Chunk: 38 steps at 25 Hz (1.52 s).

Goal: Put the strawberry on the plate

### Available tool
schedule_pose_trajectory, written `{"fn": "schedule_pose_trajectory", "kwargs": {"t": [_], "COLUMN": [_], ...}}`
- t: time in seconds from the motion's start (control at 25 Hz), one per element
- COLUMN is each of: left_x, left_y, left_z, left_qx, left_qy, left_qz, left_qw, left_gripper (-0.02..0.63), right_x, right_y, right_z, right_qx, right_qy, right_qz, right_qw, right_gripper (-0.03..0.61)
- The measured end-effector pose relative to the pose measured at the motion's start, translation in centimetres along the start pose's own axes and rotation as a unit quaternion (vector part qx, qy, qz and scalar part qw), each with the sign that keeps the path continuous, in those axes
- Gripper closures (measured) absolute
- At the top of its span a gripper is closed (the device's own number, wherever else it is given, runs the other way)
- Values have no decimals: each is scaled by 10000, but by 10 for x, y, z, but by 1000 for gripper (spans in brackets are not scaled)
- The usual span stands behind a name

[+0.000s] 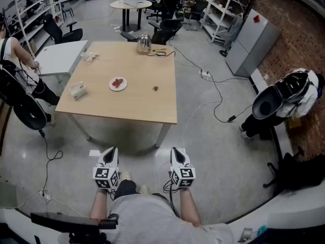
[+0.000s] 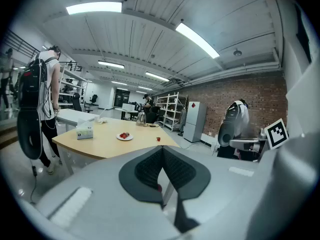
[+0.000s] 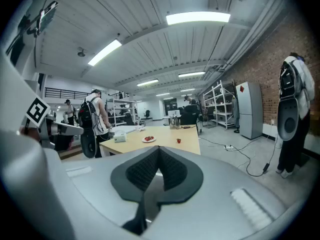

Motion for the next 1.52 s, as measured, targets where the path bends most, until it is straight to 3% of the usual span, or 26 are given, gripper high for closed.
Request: {"fn": "schedule_pose_trajectory", "kwargs": {"t": [0.84,1.08,1.52], "left_x": [-32,-64,-146], "left_y": [-4,-6,-27], "left_z": [10,-5,-62], "left_qx": [-92,-236,-103], "left_qy": [182,179,225], "left_qz": [-72,-140,-192], "left_qw": [9998,9995,9995], "left_gripper": [595,595,595], "right_x": [-15,-48,-148], "right_y": [0,5,-10], "right_z": [18,22,27], "right_qx": [-166,-212,-30], "right_qy": [101,118,84], "right_qz": [74,6,-134], "right_qw": [9998,9997,9999], "right_gripper": [572,572,572]}}
Point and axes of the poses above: the fingertips, and each gripper's own axes: x backward along the fingers, z to its right, y out of its underside, the point moved 9 cm from there along x, backward along the fingers, and after that the axes turned 10 degrees about z, right-handed, at the moved point
